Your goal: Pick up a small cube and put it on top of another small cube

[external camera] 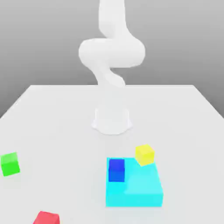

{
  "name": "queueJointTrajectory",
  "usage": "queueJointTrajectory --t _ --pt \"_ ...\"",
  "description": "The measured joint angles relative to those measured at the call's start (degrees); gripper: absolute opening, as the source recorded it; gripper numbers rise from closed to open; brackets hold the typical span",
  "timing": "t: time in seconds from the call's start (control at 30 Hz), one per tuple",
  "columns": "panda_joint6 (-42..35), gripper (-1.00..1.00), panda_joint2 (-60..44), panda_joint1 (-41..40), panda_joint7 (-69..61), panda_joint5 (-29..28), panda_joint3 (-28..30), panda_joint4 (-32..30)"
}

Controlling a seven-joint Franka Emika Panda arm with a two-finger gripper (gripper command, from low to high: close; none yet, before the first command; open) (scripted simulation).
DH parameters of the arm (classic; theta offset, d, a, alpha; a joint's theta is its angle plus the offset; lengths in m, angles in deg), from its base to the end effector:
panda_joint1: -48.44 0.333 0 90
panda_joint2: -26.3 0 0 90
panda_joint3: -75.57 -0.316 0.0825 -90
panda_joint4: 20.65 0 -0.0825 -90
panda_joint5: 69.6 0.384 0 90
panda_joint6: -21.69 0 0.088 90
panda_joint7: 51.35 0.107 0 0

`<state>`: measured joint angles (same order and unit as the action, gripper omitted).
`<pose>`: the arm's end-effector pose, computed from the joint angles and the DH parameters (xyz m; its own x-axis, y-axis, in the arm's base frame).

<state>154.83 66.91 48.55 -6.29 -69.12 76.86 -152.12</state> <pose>0.3792 -0.0107 0.6833 0.5116 -0.7265 0.4587 -0.5343 -0.6871 -0.4923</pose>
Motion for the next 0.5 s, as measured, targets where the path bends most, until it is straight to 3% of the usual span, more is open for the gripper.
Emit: queueJointTrajectory --t 0.5 --pt "8.2 0.00 -31.5 -0.6 -6.0 4.8 7.1 1.8"
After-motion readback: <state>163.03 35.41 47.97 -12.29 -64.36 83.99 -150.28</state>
